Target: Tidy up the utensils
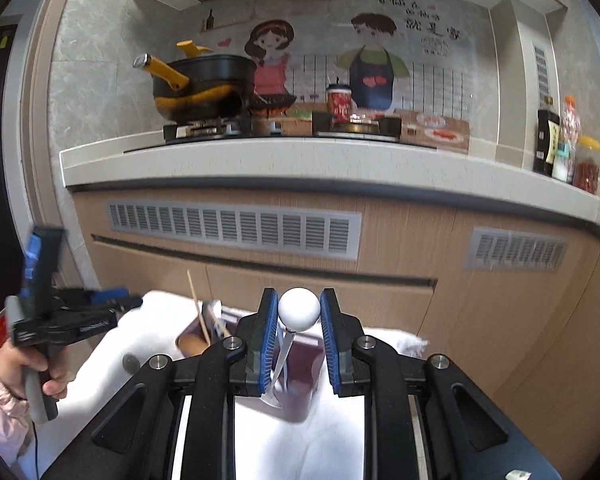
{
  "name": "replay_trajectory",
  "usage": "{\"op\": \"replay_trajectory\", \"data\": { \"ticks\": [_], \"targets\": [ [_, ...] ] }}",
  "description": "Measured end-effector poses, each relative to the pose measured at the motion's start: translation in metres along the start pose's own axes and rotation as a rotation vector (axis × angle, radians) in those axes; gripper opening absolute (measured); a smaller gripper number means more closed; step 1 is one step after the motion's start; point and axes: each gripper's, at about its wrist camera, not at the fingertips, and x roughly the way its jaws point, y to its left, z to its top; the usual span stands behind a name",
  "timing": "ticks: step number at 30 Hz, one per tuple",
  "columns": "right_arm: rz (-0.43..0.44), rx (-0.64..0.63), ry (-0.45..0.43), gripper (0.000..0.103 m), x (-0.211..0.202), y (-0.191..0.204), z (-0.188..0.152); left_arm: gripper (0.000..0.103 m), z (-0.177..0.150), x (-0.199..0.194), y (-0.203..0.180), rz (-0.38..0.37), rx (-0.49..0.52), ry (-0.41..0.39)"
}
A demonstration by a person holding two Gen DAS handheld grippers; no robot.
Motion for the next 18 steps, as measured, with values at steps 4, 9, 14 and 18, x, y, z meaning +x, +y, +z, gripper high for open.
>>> {"op": "replay_trajectory", "data": {
  "ticks": [4,9,14,18],
  "targets": [
    [-0.005,-0.005,0.012,0.020,-0.005,0.002,-0.020,0.031,-0.026,0.044,0.044,0.020,-0.202,0.250],
    [-0.004,-0.013,0.046,0.020,-0.002,0.006,-0.046,0.042,-0.044,0.070,0.064,0.056,-0.338,0.382],
    [-0.017,-0.015,0.063,0.020,-0.003,0.007,-0.061,0.054,-0.046,0.095,0.050,0.098,-0.369,0.427],
    [-0.029,-0.016,0.072,0.020,-0.007,0.007,-0.068,0.054,-0.045,0.102,0.021,0.186,-0.208,0.355]
  ]
}}
